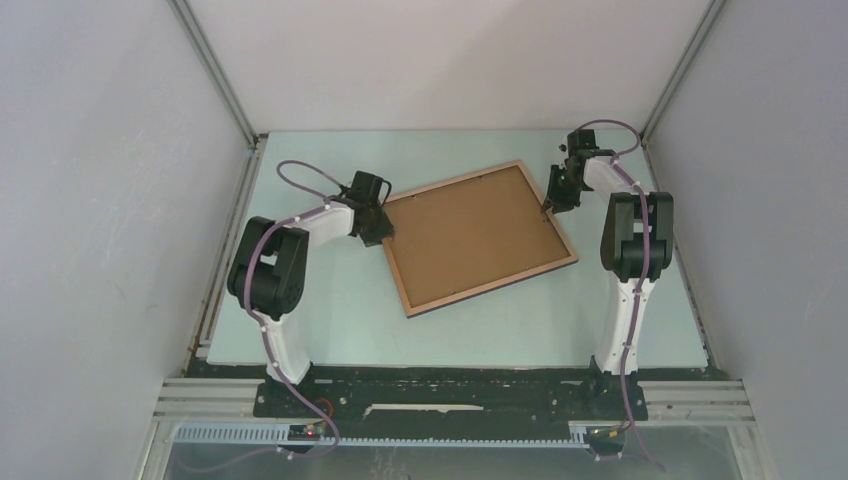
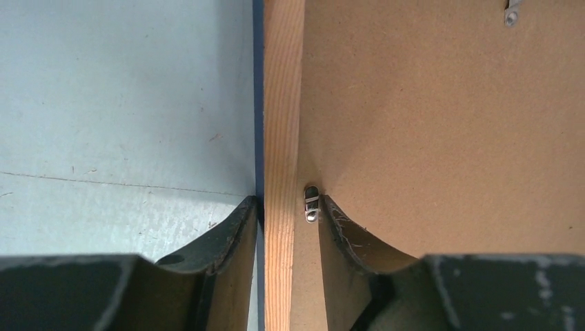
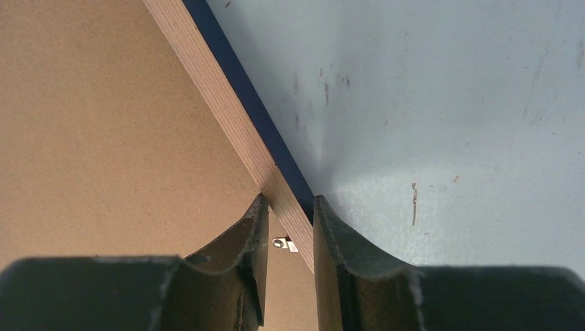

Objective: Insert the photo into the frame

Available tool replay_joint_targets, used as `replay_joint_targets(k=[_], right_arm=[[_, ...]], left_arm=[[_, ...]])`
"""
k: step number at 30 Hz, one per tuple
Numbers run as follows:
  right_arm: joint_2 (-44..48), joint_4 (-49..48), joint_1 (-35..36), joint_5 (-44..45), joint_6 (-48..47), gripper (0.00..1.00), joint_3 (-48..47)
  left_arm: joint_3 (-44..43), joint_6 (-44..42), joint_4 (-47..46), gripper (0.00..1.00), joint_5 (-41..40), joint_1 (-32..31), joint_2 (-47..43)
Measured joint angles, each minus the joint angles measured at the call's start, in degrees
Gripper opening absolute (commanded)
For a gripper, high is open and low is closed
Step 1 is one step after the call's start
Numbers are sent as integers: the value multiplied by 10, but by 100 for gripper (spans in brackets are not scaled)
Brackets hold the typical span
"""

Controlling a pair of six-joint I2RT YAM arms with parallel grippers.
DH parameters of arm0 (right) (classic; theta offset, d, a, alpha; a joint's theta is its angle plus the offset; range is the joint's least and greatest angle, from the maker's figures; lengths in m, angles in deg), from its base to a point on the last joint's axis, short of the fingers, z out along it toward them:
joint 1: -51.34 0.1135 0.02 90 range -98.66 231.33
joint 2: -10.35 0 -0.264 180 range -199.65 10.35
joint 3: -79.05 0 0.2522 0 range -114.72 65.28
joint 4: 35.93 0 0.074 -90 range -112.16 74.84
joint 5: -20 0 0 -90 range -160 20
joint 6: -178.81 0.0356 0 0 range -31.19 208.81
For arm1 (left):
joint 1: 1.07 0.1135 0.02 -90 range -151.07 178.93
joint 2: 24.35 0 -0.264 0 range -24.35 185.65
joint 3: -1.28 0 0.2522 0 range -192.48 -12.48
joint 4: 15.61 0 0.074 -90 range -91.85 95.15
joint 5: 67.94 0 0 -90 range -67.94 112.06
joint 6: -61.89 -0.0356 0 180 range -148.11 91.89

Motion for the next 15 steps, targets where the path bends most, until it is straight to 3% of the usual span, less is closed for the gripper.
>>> replay_joint_targets(k=[3, 15], right_arm=[[0, 0, 0, -1, 0, 20, 0], [0, -6, 0, -19, 0, 16, 3]], left_arm=[[15, 16, -16, 1, 1, 3, -8], [123, 161, -88, 2, 21, 23, -75]])
